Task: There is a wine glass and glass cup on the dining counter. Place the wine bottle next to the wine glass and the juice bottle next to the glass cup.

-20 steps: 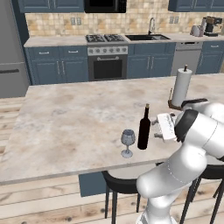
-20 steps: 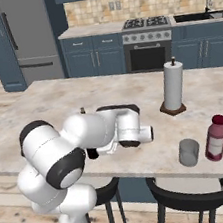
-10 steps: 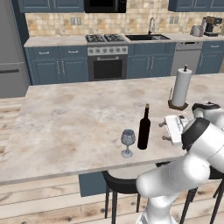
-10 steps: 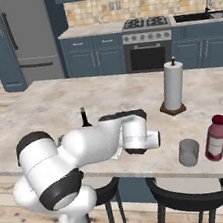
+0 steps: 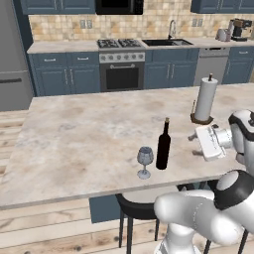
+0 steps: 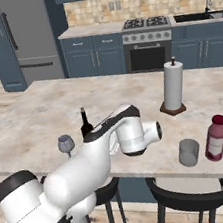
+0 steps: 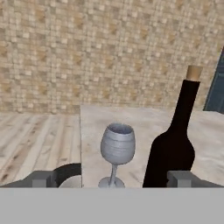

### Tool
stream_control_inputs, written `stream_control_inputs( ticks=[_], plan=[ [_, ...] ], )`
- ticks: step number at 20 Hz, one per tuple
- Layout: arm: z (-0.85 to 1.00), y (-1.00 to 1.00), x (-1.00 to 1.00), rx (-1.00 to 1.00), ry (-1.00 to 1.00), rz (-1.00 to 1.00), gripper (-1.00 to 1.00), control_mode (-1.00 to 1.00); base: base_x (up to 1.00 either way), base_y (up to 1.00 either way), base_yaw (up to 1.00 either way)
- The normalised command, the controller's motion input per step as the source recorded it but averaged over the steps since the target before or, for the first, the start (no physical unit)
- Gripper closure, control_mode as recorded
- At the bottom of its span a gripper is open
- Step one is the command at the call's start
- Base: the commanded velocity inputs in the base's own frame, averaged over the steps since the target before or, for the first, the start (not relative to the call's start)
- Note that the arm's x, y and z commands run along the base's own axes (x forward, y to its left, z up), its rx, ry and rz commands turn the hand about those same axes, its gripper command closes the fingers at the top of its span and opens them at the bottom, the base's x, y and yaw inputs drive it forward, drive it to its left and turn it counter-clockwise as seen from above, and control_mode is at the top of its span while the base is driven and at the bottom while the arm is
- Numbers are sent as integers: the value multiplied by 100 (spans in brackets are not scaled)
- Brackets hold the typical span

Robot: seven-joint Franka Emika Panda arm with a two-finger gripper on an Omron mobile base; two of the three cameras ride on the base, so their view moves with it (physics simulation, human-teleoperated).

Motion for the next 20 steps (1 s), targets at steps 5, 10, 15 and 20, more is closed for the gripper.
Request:
stream_control_inputs(
  ticks=[5, 10, 15, 20],
  plan=[
    [49, 0, -45, -7, 16, -7, -100, -100, 0, 0, 0],
    [40, 3, -47, -8, 17, -15, -100, -100, 0, 0, 0],
    [35, 5, -37, -12, 19, -27, -100, -100, 0, 0, 0],
    [29, 6, -33, -10, 32, -28, -100, -100, 0, 0, 0]
  ],
)
